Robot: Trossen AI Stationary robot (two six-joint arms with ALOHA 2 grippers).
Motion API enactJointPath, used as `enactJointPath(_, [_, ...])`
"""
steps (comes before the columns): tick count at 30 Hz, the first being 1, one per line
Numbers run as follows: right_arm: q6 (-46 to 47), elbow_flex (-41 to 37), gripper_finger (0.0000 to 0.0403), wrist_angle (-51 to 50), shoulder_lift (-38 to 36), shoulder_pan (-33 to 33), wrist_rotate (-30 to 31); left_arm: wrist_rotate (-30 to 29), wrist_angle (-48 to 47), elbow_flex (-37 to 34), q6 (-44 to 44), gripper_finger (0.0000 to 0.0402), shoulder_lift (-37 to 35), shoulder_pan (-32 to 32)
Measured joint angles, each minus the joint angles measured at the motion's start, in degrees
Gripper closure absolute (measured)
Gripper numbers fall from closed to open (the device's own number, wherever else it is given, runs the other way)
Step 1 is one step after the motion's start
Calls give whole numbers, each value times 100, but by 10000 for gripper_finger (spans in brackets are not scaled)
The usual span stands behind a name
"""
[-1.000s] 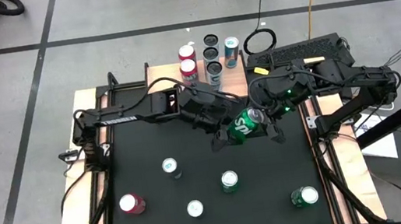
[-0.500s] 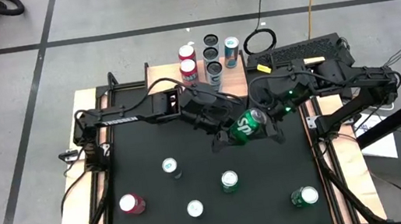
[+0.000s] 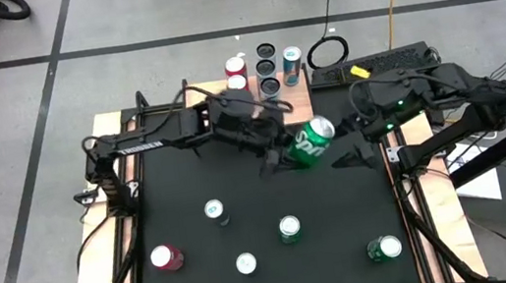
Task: Place canned beverage on shelf
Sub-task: Put the top center green soda can on the shelf
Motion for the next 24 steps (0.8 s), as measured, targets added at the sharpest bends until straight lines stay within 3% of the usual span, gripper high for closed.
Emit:
enactJointPath(4, [68,-1,19,204,-37,66,648,4,751,2,-122,100,-225,140])
enactJointPath(12, [-51,-7,19,1924,255,158,1773,-96,2232,2,-427,100,-506,376])
enactJointPath(17, [-192,-7,18,2948,353,144,2026,-150,2874,2,-467,100,-504,440])
enactJointPath(24, [-222,-7,18,3321,392,106,2236,-469,3112,4,-452,100,-498,461])
